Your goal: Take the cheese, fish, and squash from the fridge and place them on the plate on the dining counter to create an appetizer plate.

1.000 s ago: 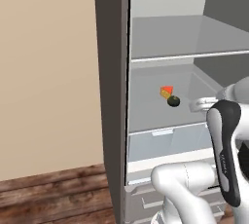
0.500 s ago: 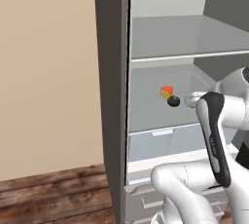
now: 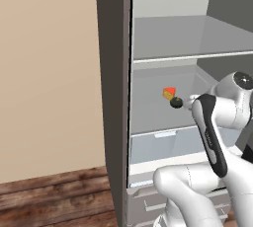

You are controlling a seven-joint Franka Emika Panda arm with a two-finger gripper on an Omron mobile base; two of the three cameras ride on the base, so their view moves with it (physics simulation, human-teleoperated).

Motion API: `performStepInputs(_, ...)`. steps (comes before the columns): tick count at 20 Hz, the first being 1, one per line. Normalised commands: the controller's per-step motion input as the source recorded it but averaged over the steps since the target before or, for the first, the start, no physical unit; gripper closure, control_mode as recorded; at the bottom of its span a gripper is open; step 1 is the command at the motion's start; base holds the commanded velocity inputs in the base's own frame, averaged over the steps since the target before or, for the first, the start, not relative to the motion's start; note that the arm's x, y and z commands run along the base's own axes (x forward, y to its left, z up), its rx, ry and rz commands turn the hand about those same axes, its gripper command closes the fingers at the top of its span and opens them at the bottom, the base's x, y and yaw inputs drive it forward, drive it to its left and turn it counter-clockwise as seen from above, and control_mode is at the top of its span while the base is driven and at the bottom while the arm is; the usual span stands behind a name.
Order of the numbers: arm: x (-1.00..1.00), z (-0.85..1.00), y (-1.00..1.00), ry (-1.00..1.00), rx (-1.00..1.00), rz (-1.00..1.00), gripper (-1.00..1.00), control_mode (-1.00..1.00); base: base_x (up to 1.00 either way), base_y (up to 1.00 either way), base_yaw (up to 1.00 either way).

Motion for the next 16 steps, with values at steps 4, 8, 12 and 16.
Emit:
performStepInputs(4,0.45,-0.41,0.0,-0.04,0.0,-0.01,-1.0,-1.0,0.0,0.0,0.0)
performStepInputs(8,0.52,-0.25,0.0,0.0,0.0,-0.02,-1.0,-1.0,0.0,0.0,0.0)
performStepInputs(12,0.56,-0.19,0.0,0.0,0.0,-0.01,-1.0,-1.0,0.0,0.0,0.0)
performStepInputs(16,0.54,-0.14,0.0,0.0,0.0,-0.01,-1.0,-1.0,0.0,0.0,0.0)
